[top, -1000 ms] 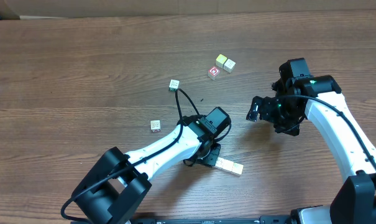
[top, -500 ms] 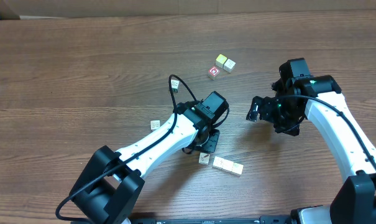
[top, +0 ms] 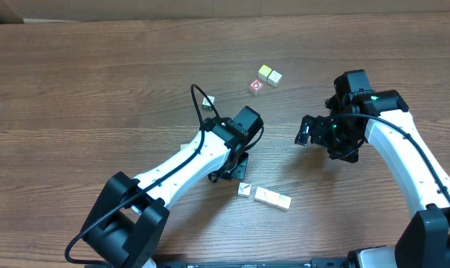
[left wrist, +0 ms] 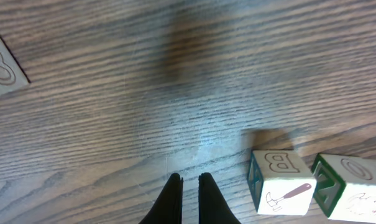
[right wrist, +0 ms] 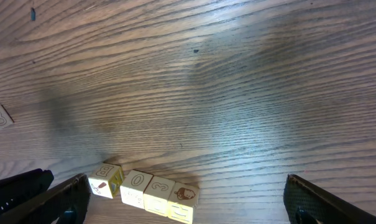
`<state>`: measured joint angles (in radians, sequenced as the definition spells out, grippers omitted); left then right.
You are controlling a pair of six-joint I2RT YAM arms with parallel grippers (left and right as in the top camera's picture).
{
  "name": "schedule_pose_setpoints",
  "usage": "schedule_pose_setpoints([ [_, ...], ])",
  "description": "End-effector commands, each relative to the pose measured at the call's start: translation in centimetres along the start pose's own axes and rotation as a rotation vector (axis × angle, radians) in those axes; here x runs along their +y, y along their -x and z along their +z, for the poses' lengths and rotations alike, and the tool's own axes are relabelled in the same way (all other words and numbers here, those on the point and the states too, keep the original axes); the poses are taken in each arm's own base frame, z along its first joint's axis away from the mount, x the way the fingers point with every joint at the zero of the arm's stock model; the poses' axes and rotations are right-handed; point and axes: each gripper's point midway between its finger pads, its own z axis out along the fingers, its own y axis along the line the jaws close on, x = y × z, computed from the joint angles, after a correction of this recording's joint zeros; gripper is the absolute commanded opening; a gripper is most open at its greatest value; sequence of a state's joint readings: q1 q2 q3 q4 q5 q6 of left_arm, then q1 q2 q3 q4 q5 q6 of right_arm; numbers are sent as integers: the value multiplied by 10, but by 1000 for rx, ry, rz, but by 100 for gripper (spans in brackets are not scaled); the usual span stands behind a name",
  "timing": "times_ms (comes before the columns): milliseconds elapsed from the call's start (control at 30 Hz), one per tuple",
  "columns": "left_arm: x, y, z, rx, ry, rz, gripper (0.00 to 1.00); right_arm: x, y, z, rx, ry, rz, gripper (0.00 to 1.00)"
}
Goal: Flip 5 blocks
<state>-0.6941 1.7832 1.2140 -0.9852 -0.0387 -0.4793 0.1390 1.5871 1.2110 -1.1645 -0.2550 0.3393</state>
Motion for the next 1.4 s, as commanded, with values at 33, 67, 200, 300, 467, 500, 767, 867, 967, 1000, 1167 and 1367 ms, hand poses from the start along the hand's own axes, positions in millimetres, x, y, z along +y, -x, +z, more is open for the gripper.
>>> schedule_pose_setpoints([
  [33, 0, -18, 16, 62, 5, -6, 4, 4, 5, -5, -20, 11, -15, 100],
  [67, -1, -21, 19, 73, -3, -4, 4, 4, 5, -5, -20, 10, -14, 100],
  [200, -10, -27, 28, 95, -55, 0, 4, 4, 5, -5, -20, 10, -14, 100],
  [300, -23, -26, 28, 91, -113, 36, 4, 4, 5, -5, -20, 11, -14, 100],
  [467, -35, -30, 28, 88, -131, 73, 4, 4, 5, -5, -20, 10, -14, 100],
  [500, -37, -31, 28, 88, -132, 80, 4, 4, 5, -5, -20, 10, -14, 100],
  [767, -43, -35, 27, 90, -130, 78, 4, 4, 5, -5, -19, 10, -14, 100],
  [867, -43, -35, 27, 88, -131, 77, 4, 4, 5, -5, -18, 10, -13, 100],
  [967, -45, -34, 27, 84, -139, 72, 4, 4, 5, -5, -18, 10, -13, 100],
  [1000, -46, -33, 27, 81, -142, 70, 4, 4, 5, -5, -18, 10, -13, 100],
  [1167, -50, -29, 27, 67, -164, 68, 4, 4, 5, -5, -18, 10, -14, 100],
  [1367, -53, -30, 26, 71, -179, 69, 4, 4, 5, -5, -20, 10, -14, 100],
])
